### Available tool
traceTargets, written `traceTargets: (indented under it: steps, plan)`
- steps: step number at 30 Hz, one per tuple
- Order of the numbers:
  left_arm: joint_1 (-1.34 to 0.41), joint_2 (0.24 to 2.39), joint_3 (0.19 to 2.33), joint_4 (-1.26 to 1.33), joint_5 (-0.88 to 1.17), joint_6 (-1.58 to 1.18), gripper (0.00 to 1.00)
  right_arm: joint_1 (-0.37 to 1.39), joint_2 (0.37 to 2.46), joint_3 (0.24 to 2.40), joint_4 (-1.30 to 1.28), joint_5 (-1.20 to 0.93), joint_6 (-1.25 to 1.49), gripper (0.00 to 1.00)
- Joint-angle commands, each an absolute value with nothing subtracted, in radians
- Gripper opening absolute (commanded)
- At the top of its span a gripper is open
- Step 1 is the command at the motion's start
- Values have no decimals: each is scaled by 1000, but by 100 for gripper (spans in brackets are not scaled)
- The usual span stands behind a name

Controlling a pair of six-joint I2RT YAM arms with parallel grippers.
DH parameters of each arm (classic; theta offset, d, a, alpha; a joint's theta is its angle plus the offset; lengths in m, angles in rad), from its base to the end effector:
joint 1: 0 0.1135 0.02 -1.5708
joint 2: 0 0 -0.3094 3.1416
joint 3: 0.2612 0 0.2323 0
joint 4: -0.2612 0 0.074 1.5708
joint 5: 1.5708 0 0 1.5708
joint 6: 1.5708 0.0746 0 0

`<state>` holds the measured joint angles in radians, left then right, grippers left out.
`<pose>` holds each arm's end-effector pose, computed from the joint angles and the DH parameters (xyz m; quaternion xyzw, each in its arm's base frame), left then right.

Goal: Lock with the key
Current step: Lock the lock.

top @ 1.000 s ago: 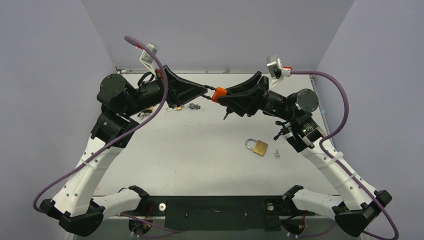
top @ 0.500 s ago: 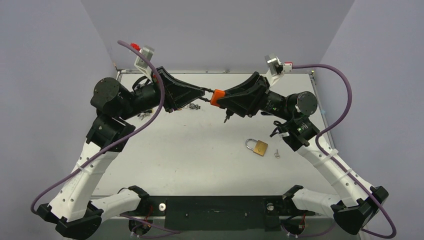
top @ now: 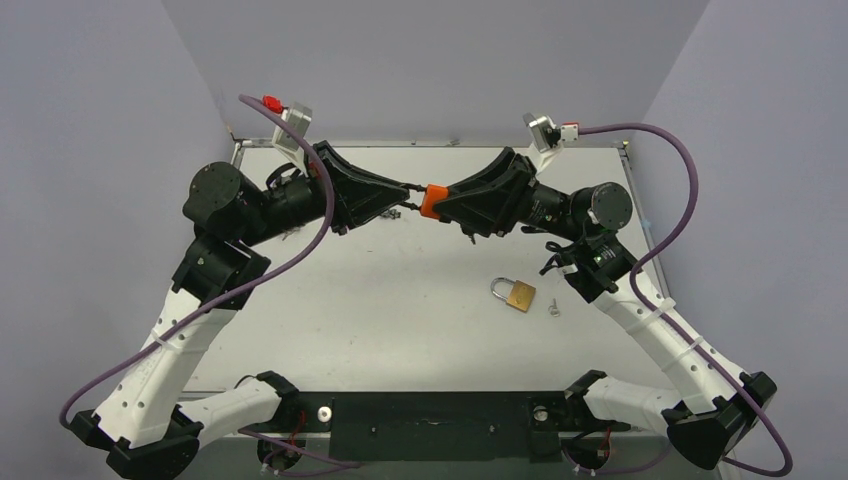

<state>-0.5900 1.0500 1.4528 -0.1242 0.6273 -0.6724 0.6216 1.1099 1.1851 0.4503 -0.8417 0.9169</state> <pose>0.1237 -0.1355 0.5620 0.2226 0.5824 -0.5982 0.5035 0.1372 0.1668 0.5293 -0.2831 0.5027 0.6967 0.4263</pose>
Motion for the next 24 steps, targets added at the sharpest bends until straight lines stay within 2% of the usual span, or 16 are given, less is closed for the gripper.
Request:
traceTargets:
  steps: [1,15,24]
  plan:
    - [-608,1066,1446,-194,628,-624,0,636,1095,1222,516,-812,886,0]
    - [-678,1096,1419,-201,607,-624,0,671,1109,1271,383,-744,767,0]
    - [-766,1135,1422,-283,524,-559,0,679,1124,1305,347,-734,747,0]
